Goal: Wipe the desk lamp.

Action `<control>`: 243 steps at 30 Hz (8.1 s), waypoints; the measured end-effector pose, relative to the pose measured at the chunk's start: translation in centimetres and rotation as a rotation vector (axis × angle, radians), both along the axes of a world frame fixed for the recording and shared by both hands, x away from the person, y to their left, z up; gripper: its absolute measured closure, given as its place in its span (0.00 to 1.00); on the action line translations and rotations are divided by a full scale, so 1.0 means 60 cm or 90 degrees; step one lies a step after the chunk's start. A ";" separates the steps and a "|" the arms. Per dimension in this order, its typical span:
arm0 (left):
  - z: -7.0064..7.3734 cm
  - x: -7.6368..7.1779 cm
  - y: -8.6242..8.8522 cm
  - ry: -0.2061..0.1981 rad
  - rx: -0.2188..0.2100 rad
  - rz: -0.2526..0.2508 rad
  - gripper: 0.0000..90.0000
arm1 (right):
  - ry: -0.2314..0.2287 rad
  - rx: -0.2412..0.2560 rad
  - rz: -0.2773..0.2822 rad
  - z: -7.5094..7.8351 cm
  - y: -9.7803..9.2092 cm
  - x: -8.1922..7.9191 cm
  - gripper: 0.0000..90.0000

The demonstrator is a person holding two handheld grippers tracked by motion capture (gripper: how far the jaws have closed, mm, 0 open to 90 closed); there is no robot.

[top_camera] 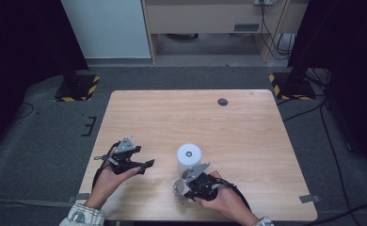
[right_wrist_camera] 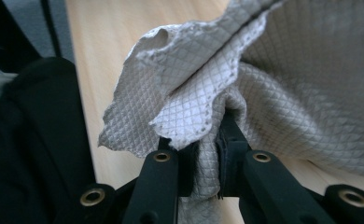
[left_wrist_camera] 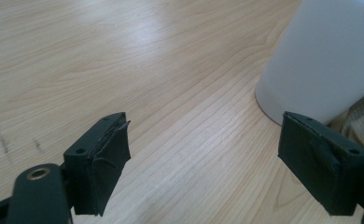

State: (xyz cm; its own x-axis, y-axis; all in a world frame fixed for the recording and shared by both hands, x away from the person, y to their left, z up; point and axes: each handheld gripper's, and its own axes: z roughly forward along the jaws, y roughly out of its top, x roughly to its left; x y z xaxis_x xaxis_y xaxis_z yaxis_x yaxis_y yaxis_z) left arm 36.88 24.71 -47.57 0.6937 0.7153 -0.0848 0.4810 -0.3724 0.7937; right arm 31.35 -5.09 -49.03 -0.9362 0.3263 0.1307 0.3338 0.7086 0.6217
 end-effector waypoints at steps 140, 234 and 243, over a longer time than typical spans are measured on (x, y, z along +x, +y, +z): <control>0.106 0.029 -0.168 -0.009 0.030 -0.186 0.86 | -0.119 0.100 -0.129 0.006 -0.081 0.074 0.14; -0.007 0.015 -0.181 0.105 0.119 -0.245 0.86 | -0.132 0.144 -0.203 0.034 -0.070 0.115 0.10; -0.008 -0.005 -0.217 0.101 0.127 -0.296 0.85 | -0.131 0.143 -0.201 0.035 -0.069 0.115 0.10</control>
State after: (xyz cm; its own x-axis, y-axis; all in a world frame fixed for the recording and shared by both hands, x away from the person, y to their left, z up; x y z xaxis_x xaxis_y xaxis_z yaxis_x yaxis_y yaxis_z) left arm 36.59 11.71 -48.07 0.9313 0.3480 -0.1078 0.3372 -0.7116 0.6164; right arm 38.23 -9.25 -46.96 -0.8091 0.5854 0.0513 0.3648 0.4319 0.8249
